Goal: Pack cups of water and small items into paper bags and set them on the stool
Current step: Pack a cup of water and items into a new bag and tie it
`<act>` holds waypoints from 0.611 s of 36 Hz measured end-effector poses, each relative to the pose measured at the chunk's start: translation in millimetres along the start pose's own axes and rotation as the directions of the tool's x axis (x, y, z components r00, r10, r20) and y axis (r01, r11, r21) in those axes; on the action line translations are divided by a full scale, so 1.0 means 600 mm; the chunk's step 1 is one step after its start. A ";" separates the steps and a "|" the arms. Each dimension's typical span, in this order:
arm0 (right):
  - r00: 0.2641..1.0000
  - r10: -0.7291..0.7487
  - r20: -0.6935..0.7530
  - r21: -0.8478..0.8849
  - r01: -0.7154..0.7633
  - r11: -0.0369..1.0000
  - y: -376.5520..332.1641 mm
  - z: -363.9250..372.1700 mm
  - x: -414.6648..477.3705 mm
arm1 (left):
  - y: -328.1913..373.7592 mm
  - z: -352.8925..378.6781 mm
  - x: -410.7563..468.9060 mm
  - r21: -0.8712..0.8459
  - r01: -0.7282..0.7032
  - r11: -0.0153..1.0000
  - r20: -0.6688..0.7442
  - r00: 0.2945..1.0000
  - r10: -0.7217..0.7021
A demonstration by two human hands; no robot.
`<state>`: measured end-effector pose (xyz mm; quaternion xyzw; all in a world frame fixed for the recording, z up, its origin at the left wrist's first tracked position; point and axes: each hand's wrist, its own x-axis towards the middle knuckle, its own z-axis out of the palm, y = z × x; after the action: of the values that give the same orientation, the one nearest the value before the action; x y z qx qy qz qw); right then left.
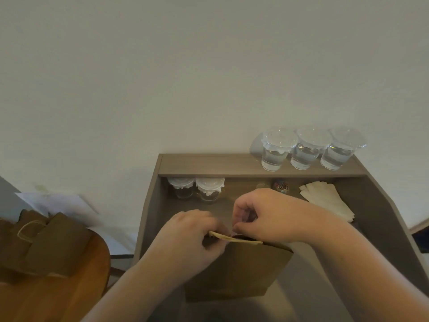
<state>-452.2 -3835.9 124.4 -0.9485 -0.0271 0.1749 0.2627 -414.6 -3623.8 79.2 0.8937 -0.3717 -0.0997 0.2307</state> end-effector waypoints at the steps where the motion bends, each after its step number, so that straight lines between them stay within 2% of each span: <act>1: 1.000 0.001 0.005 -0.008 -0.001 1.000 -0.001 0.001 -0.001 | 0.000 0.002 0.000 0.022 -0.025 0.999 -0.004 1.000 0.025; 17: 1.000 0.010 -0.026 -0.096 -0.013 0.995 -0.024 0.008 -0.019 | -0.027 0.025 0.001 0.014 -0.163 0.987 -0.126 0.978 0.164; 22: 0.996 0.022 -0.090 -0.076 -0.029 0.997 -0.021 0.008 -0.017 | -0.029 0.023 0.004 -0.005 -0.158 0.987 -0.133 0.979 0.156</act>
<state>-462.7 -3824.2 130.2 -0.9650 -0.0099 0.1347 0.2246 -407.5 -3619.5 58.5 0.8643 -0.4244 -0.0248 0.2689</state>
